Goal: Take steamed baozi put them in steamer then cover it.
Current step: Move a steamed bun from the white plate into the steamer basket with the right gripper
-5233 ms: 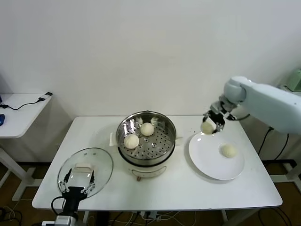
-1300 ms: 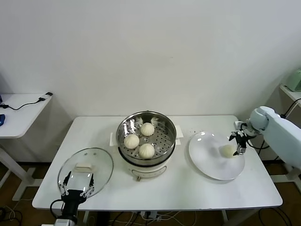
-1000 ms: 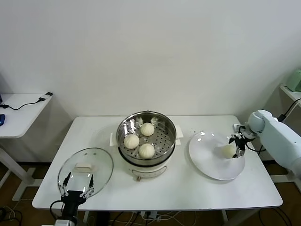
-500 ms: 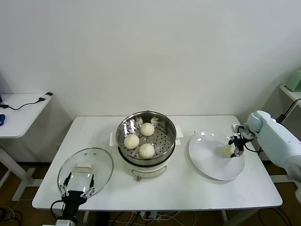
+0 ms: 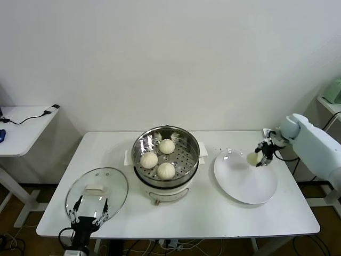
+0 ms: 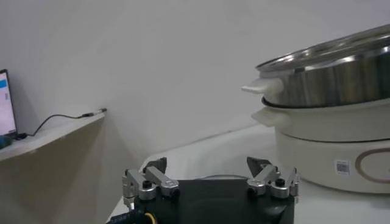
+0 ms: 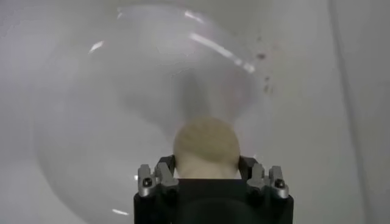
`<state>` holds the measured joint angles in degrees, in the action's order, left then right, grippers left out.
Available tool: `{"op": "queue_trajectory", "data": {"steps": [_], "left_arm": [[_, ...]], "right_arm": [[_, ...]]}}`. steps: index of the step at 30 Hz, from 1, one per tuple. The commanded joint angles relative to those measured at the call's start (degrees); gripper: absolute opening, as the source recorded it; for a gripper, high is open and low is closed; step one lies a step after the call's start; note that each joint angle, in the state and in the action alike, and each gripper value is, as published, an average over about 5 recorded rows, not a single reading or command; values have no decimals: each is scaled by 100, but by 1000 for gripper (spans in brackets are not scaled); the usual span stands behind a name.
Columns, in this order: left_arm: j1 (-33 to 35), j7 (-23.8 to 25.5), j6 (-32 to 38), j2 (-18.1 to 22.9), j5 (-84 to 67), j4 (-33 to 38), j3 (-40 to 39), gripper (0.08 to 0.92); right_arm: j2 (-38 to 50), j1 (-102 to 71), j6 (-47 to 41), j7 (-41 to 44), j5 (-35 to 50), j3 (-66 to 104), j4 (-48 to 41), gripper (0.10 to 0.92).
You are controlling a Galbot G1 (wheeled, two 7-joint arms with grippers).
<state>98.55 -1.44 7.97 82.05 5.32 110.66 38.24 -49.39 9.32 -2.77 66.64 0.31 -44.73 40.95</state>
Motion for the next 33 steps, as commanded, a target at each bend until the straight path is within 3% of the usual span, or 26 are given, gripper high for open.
{"op": "queue_trajectory", "data": {"steps": [1, 8, 13, 20, 33], "left_arm": [[9, 13, 8, -37, -35, 13, -120, 823], [-46, 26, 9, -46, 6, 52, -309, 823], [-82, 42, -10, -61, 24, 107, -326, 823], [-43, 84, 2, -178, -57, 133, -331, 823], [-70, 81, -27, -261, -100, 120, -343, 823]], "right_arm": [[-133, 2966, -803, -113, 3113, -3348, 1156, 670], [-1005, 4038, -1125, -289, 4698, -4627, 1593, 670], [-1563, 4254, -1277, -435, 5286, -5180, 1943, 670], [-2091, 4083, -1425, -676, 5495, -5496, 2292, 674], [-2669, 3227, -1518, -984, 5248, -5573, 1870, 678]]}}
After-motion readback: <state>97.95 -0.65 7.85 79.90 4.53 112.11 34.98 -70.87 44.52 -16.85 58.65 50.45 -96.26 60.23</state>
